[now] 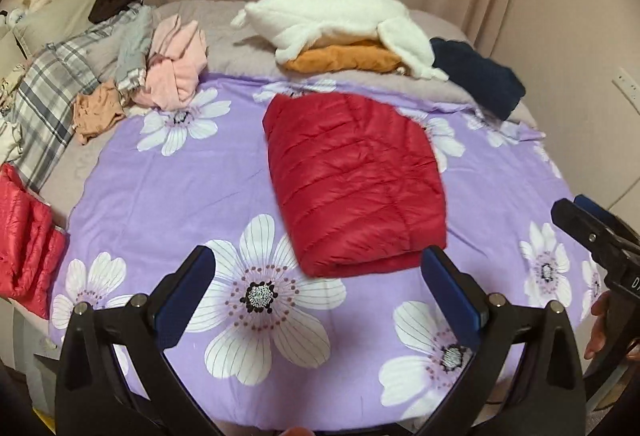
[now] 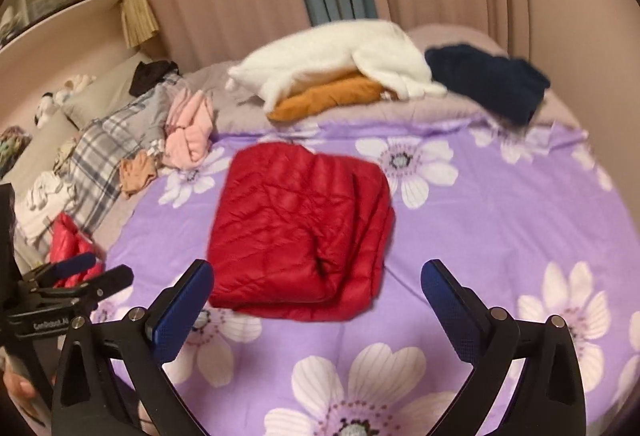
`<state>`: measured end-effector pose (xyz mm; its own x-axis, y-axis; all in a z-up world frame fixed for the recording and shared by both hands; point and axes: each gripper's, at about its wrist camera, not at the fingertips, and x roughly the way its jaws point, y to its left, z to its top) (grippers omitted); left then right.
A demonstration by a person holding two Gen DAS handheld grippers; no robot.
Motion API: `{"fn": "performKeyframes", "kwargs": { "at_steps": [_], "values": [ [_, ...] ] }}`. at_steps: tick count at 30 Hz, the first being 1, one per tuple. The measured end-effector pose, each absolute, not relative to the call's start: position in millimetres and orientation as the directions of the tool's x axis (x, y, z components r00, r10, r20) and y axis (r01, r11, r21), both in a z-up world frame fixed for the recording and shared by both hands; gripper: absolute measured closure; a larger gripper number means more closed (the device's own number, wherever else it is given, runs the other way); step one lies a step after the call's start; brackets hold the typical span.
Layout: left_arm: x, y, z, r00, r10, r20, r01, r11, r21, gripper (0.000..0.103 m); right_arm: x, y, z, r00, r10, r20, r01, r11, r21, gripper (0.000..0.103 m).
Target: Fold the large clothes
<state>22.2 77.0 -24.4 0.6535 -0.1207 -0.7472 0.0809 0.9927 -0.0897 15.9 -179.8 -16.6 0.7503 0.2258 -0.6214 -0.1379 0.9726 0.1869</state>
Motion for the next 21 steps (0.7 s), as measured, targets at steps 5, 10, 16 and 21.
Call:
{"fn": "performKeyframes", "kwargs": {
  "at_steps": [5, 10, 16, 21],
  "values": [
    [-3, 72, -10, 0.682, -0.015, -0.731, 0.012, 1.000, -0.009, 0.000, 1, -167, -5, 0.766, 0.194, -0.613, -0.147, 0.981, 0.127, 0.001],
    [-13, 68, -9, 0.685, -0.003, -0.729, 0.010, 1.000, 0.006, 0.000, 0, -156, -13, 0.738, 0.195, -0.646, -0.163, 0.980, 0.111, 0.001],
    [-19, 61, -5, 0.677, -0.007, -0.736, 0.031, 0.999, 0.018, 0.000, -3, -155, -11, 0.733, 0.190, -0.653, -0.152, 0.982, 0.115, 0.001],
    [-19, 60, -5, 0.672, -0.011, -0.741, 0.031, 0.999, 0.013, 0.000, -6, -155, -7, 0.741, 0.190, -0.644, -0.154, 0.982, 0.112, 0.001]
  ]
}}
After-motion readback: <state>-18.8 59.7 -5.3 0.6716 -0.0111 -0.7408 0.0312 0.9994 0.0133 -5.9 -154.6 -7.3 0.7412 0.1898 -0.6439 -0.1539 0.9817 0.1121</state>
